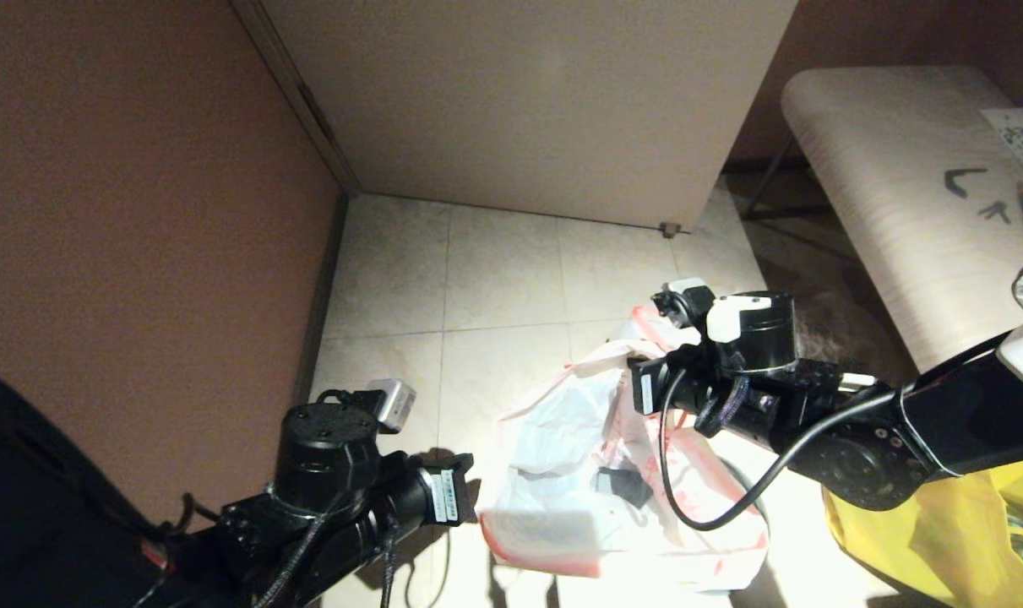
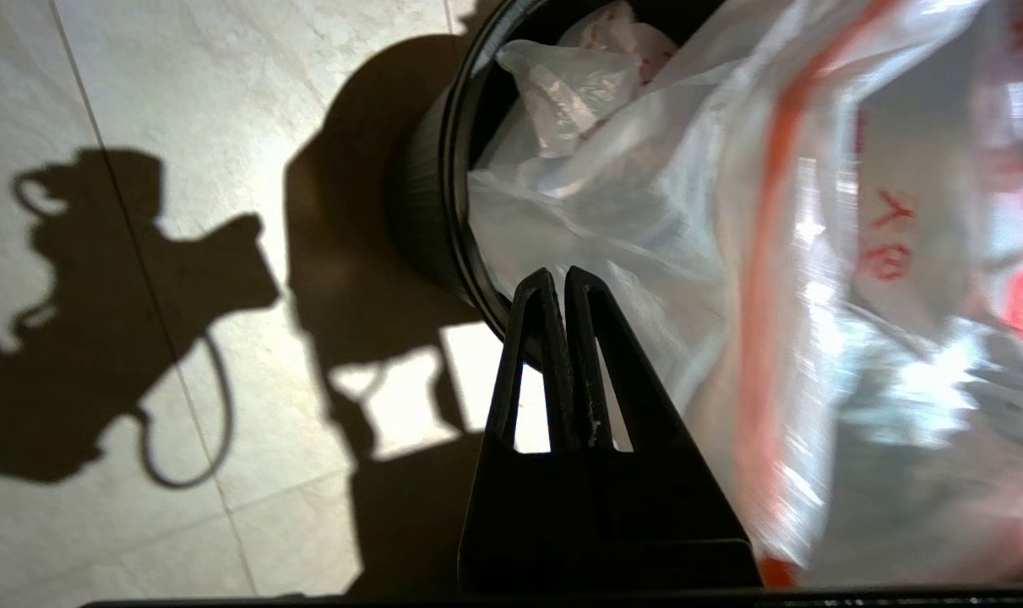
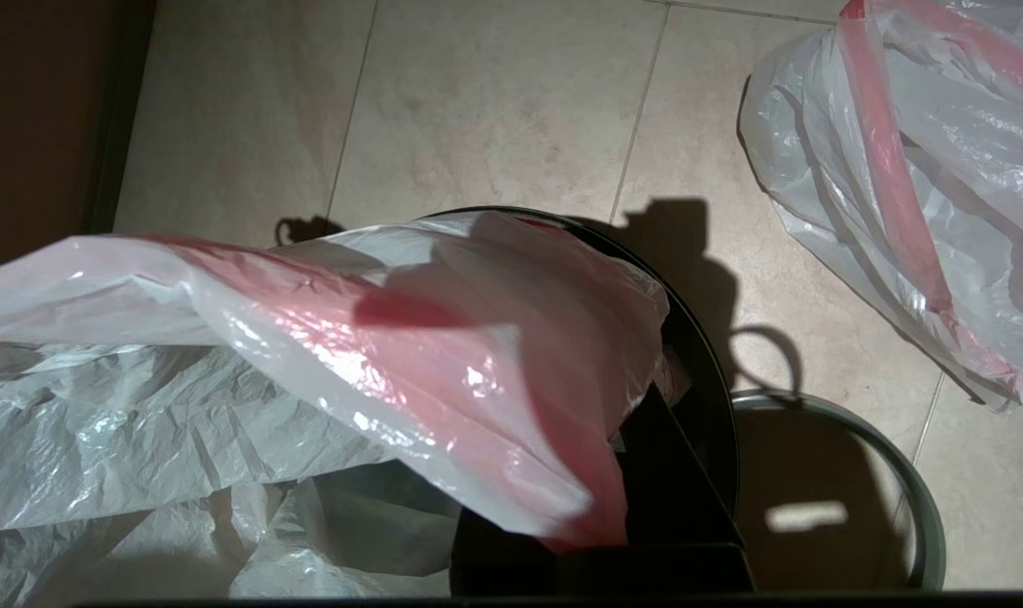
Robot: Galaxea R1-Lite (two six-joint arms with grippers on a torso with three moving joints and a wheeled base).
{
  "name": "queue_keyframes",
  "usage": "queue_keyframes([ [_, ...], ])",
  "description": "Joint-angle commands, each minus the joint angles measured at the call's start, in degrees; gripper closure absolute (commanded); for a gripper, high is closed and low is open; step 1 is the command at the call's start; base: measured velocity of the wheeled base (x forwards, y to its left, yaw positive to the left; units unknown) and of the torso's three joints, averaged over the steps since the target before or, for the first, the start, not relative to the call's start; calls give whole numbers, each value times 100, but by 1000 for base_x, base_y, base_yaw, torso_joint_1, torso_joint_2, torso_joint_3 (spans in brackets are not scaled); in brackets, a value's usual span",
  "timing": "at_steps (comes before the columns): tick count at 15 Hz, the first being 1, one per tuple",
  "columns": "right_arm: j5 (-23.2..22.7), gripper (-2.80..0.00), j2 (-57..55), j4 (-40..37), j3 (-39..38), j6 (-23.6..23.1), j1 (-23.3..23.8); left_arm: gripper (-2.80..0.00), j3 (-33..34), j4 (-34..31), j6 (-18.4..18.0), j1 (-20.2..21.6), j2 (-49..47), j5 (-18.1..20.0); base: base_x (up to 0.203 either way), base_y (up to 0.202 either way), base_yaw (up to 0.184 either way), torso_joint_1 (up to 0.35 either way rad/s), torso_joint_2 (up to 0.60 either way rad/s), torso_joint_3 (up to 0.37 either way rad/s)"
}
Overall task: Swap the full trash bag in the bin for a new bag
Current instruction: Put the new garbage bag on the trash can
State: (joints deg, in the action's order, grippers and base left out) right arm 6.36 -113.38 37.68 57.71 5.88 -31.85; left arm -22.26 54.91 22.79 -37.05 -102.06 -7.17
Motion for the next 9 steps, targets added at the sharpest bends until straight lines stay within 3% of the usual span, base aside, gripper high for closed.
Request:
queue_keyframes([
  [1,5,0,-182,29,112,-33,15,0,141,-60,140,-45,569,-11,0,0,0,0,0,0],
  [4,5,0,-333,41,193,-52,30,0,231,-913,563,-290,1706,-82,0,0,0,0,0,0],
  [5,5,0,-390,46,265,-52,32,-280,183,-1623,805,-572,2120,-98,0,0,0,0,0,0],
  [7,5,0,-453,46,357,-52,48,-280,-53,-2952,1415,-1077,2427,-118,0,0,0,0,0,0],
  [9,14,0,-448,46,381,-61,39,-280,-147,-3015,1543,-1150,2002,-121,0,0,0,0,0,0],
])
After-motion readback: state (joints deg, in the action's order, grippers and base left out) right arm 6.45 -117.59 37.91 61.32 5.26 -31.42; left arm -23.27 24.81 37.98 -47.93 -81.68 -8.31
